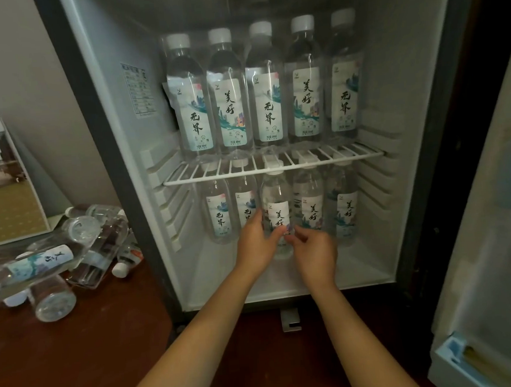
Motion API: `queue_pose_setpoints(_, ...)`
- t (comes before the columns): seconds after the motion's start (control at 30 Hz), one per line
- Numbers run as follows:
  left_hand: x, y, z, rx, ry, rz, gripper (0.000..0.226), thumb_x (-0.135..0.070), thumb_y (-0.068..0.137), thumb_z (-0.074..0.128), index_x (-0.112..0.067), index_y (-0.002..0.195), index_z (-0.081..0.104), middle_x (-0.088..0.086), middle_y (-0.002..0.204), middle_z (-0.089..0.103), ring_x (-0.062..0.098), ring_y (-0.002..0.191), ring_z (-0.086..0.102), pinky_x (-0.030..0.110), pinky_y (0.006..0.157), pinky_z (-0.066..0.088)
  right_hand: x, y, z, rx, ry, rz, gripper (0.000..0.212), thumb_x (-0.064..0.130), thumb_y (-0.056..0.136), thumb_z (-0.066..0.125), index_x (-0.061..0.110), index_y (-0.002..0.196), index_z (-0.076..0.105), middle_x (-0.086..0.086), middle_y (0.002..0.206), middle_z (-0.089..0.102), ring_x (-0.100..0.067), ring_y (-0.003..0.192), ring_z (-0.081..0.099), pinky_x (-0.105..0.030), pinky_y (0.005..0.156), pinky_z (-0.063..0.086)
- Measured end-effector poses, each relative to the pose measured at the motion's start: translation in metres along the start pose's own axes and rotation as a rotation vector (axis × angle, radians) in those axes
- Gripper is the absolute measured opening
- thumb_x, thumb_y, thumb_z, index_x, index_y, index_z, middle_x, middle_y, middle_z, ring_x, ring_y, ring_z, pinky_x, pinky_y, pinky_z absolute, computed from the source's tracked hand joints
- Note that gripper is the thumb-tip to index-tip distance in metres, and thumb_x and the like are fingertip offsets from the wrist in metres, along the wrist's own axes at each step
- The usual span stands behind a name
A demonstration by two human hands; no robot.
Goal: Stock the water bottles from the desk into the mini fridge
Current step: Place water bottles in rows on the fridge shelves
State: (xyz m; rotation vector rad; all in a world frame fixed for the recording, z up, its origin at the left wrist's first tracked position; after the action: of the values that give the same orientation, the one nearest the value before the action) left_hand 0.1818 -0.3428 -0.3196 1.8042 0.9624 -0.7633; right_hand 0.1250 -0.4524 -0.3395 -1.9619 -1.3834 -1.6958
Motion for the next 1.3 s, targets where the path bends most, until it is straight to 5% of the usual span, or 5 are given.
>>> queue_pose_setpoints(0.33, 0.002, 0.002, 0.003, -0.006, 0.003, -0.003, 0.051, -0.017, 0.088, 0.062, -0.010, 0.135, 0.043, 0.003, 0.127, 0.059, 0.014, 0.116, 0.054, 0.029, 0.097, 0.044, 0.001, 0.001, 0.000, -0.029, -0.063, -0.020, 0.021, 0.008, 0.086, 0.064, 0.004, 0.105, 0.069, -0.012, 0.095, 0.072, -0.024, 0.087, 0.066, -0.030, 0.077, 0.051)
queue_pose_setpoints(0.5, 0.007, 0.001, -0.002, 0.049, 0.049, -0.057, 0.044, -0.011, 0.089, 0.060, -0.013, 0.133, 0.049, 0.005, 0.124, 0.061, 0.017, 0.114, 0.056, 0.024, 0.093, 0.043, 0.002, -0.006, -0.003, -0.027, -0.072, -0.013, 0.027, 0.006, 0.086, 0.062, 0.008, 0.112, 0.066, -0.008, 0.103, 0.071, -0.019, 0.094, 0.065, -0.017, 0.077, 0.041)
queue_pose_setpoints(0.87, 0.017, -0.054, -0.059, -0.098, 0.005, -0.141, 0.020, -0.008, 0.090, 0.057, -0.010, 0.109, 0.064, -0.002, 0.083, 0.061, 0.013, 0.073, 0.063, 0.032, 0.074, 0.055, 0.043, -0.028, -0.006, 0.005, 0.051, -0.110, 0.016, 0.007, 0.082, 0.065, 0.005, 0.096, 0.073, -0.007, 0.091, 0.073, -0.011, 0.080, 0.064, -0.017, 0.074, 0.044)
queue_pose_setpoints(1.07, 0.025, -0.105, -0.124, -0.209, 0.090, -0.080, 0.024, -0.008, 0.089, 0.059, -0.031, 0.085, 0.065, -0.006, 0.074, 0.065, 0.006, 0.060, 0.066, 0.021, 0.062, 0.054, 0.071, -0.049, 0.029, 0.319, 0.159, -0.049, 0.009, 0.005, 0.083, 0.064, 0.009, 0.086, 0.071, -0.007, 0.082, 0.070, -0.019, 0.075, 0.067, -0.026, 0.072, 0.054)
queue_pose_setpoints(1.3, 0.059, -0.145, -0.213, -0.367, 0.189, -0.160, 0.025, -0.004, 0.089, 0.057, -0.027, 0.086, 0.065, -0.006, 0.075, 0.065, -0.001, 0.057, 0.063, 0.008, 0.052, 0.045, 0.112, -0.101, 0.101, 0.756, 0.214, -0.061, 0.011, 0.001, 0.086, 0.059, 0.009, 0.086, 0.067, -0.002, 0.067, 0.063, 0.000, 0.047, 0.057, -0.007, 0.044, 0.041)
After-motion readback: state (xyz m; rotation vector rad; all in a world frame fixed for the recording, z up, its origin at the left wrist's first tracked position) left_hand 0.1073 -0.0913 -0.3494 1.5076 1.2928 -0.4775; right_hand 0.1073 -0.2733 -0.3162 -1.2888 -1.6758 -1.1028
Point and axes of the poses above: each hand's wrist, its own y-axis towards the middle knuckle, its own z-axis out of the palm, x = y × z, the point moved 6 cm from there along y, towards the middle knuckle
